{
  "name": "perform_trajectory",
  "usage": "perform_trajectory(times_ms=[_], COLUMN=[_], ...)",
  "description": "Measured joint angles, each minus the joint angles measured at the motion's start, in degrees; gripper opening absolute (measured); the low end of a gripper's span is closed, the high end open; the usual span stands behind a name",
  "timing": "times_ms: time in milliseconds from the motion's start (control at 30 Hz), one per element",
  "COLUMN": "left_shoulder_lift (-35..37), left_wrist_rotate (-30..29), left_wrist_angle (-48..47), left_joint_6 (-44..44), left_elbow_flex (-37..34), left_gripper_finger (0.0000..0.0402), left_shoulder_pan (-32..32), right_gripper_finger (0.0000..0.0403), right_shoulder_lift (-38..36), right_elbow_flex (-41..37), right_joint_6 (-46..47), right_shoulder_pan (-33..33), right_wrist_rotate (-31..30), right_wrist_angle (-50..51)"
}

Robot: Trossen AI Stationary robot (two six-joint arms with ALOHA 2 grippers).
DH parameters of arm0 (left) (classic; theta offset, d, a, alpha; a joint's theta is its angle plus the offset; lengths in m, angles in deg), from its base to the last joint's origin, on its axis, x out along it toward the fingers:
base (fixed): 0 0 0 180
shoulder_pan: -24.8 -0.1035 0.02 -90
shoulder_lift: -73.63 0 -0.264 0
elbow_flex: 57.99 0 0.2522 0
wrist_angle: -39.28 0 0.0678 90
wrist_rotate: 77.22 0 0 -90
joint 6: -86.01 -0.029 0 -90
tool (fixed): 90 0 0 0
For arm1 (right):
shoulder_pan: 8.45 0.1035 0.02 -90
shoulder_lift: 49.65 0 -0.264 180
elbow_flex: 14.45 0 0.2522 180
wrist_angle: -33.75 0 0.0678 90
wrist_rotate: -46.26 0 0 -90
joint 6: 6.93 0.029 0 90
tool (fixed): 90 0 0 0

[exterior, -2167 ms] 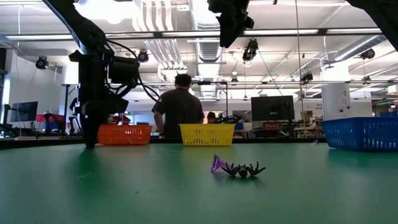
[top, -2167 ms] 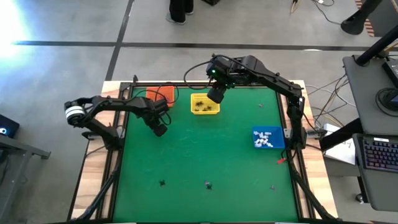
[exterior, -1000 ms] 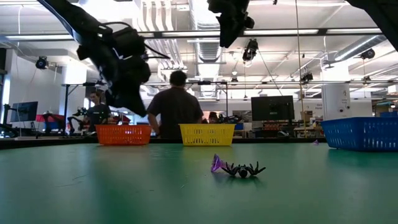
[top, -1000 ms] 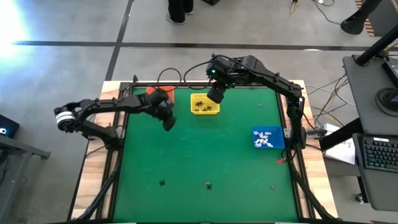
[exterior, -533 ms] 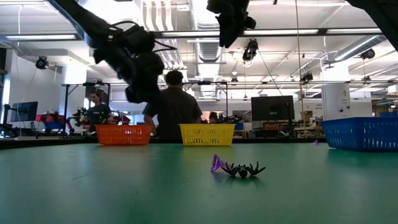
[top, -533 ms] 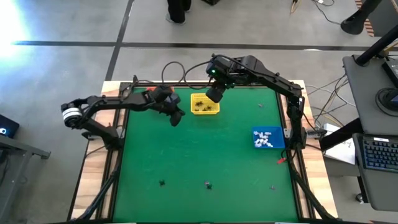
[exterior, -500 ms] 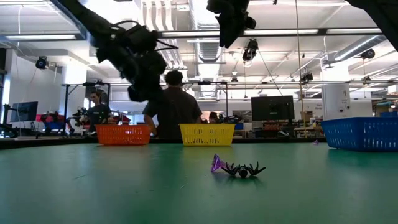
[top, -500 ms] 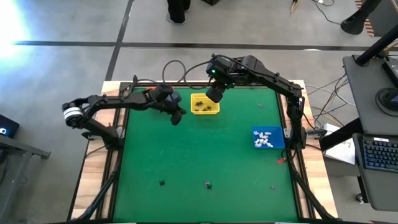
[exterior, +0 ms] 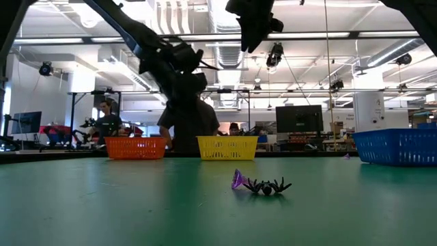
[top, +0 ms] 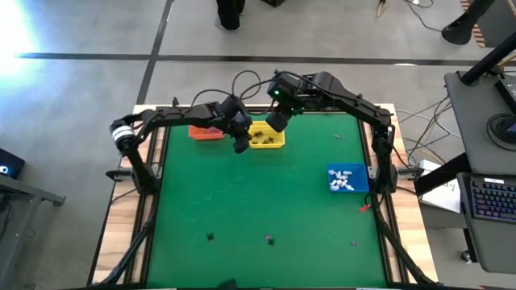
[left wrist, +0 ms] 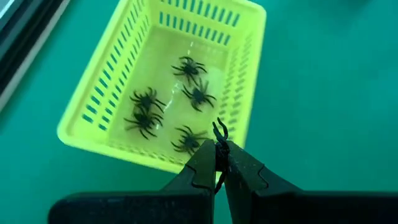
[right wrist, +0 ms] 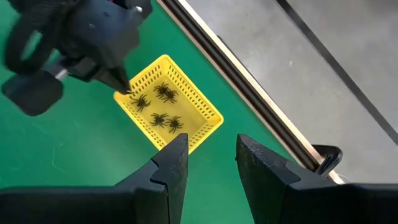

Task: Sort Halloween decoration
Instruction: Put the black spider toy into the yellow basket

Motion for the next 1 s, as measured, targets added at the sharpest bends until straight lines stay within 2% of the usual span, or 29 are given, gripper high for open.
perform_trajectory(times_ms=[300, 600, 867, 933, 1000], left_shoulder_lift=[-4.92, -5.09, -5.07, -5.07, -5.07], left_wrist_rotate=[2.02, 5.65, 5.59, 5.51, 5.49], left_wrist_angle=[-6.51, -7.09, -7.61, -9.47, -13.17], left_joint_6=[-6.16, -8.93, -11.13, -11.18, -11.73], left_elbow_flex=[7.69, 8.59, 8.99, 10.08, 11.84], left_gripper_finger=[0.0000, 0.0029, 0.0060, 0.0067, 0.0073], left_shoulder_pan=[-2.65, -3.91, -3.99, -4.04, -4.23], right_gripper_finger=[0.0128, 0.0128, 0.0128, 0.0128, 0.0128], right_shoulder_lift=[0.00, 0.00, 0.00, 0.00, 0.00], right_elbow_flex=[0.00, 0.00, 0.00, 0.00, 0.00], right_joint_6=[2.14, 3.31, 3.45, 3.48, 3.50], right_shoulder_pan=[0.00, 0.00, 0.00, 0.00, 0.00], right_wrist_rotate=[0.01, -0.01, 0.05, 1.48, 5.61], right_wrist_angle=[0.05, 0.05, 0.05, 0.66, 2.59])
